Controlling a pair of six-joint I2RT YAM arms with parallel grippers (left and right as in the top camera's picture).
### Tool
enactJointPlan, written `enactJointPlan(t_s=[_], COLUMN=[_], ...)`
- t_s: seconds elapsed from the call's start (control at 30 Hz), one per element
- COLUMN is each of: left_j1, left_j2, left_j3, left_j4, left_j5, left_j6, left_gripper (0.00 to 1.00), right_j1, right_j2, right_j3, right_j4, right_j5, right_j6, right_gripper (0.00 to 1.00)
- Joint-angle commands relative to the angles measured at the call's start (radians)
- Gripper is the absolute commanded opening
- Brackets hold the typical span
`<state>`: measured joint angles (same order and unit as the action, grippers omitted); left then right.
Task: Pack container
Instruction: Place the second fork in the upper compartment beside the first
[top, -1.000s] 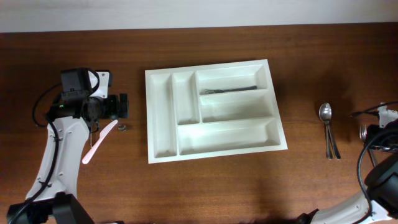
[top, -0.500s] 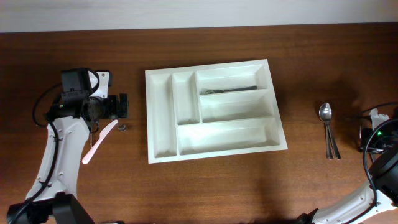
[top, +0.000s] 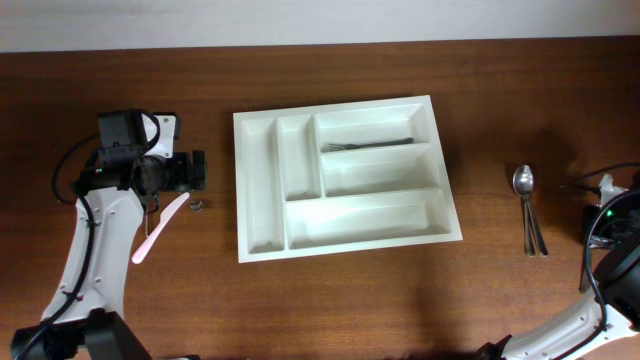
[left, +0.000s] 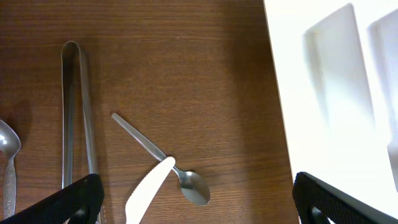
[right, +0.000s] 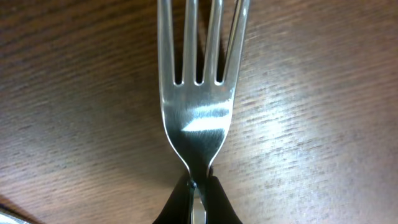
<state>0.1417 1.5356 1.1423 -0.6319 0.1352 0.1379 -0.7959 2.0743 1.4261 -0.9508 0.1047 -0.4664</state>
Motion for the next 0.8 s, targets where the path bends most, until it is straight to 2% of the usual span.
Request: enactJointPlan(t_s=[0.0, 0.23, 0.43, 0.53, 0.67, 0.77], left_j1=[0.003, 0.003, 0.003, 0.003, 0.003, 0.003], left_j2=[0.006, 0.006, 0.006, 0.006, 0.006, 0.006], left_j3=[0.018, 0.018, 0.018, 0.018, 0.018, 0.018], left_j4=[0.002, 0.002, 0.002, 0.002, 0.002, 0.002], left_j5=[0.015, 0.015, 0.015, 0.015, 0.015, 0.015], left_j6=[0.017, 0.017, 0.017, 0.017, 0.017, 0.017], left_gripper=[0.99, 0.99, 0.99, 0.99, 0.99, 0.99], right_j1=[0.016, 0.13, 0.378, 0.546, 0.755, 0.886], right_j2=[-0.031, -0.154, -0.193, -0.193, -0.17, -0.133], right_j3=[0.072, 0.296, 0.537, 0.579, 0.579, 0.577], right_j4=[-0.021, -0.071, -0.199, -0.2, -0.178, -0.162], right_j5=[-0.03, -0.161, -0.24, -0.24, -0.241, -0.241], right_j6=[0.066, 0.173, 0.18, 0.064, -0.193, -0.443], right_gripper=[0.04, 0.04, 0.04, 0.04, 0.04, 0.04])
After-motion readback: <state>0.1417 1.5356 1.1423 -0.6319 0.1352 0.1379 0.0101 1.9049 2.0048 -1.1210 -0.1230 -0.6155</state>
